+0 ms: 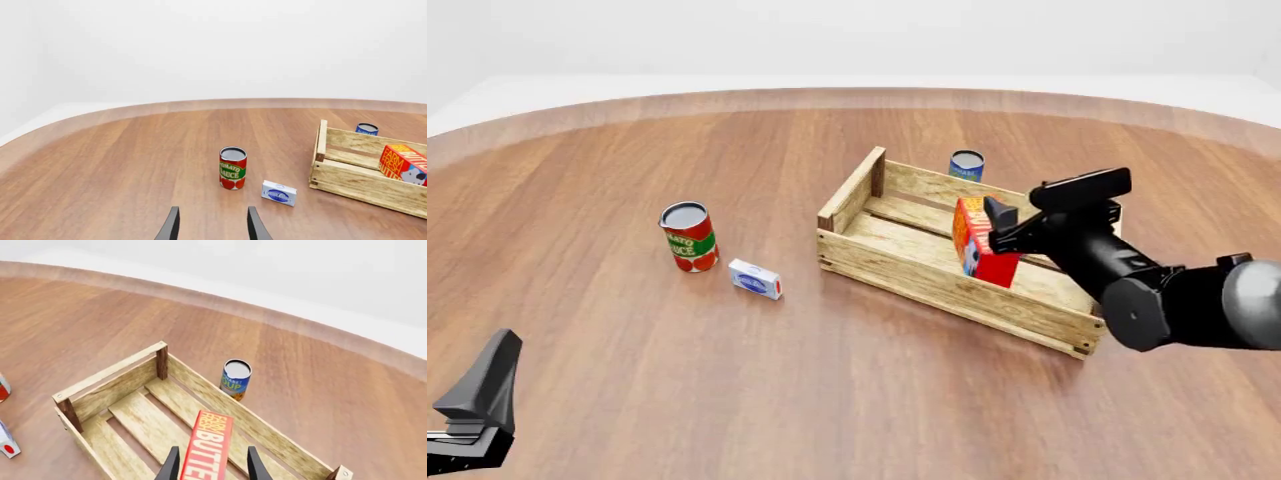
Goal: Pick up the butter and put it in the tray.
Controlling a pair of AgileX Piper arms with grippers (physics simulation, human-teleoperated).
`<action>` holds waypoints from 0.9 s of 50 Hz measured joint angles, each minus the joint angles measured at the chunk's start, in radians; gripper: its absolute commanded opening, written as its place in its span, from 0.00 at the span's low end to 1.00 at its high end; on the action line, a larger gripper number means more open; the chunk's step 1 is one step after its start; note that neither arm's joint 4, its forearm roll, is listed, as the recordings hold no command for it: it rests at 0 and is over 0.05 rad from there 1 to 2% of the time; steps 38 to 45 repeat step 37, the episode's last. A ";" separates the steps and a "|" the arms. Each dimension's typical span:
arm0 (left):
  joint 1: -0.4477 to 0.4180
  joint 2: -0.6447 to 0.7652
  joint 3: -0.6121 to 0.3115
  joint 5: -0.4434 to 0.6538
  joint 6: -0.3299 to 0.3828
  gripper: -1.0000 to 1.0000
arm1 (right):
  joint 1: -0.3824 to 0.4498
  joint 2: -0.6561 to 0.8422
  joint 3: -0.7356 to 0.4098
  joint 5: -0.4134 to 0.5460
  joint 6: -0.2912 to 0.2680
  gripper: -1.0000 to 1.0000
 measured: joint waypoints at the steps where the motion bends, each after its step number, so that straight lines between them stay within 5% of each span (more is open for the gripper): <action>1: 0.000 0.000 0.000 0.000 0.000 1.00 | 0.000 -0.007 0.002 0.002 0.000 1.00; 45: 0.000 0.000 0.000 0.000 0.000 1.00 | 0.007 -0.272 0.127 0.047 0.037 1.00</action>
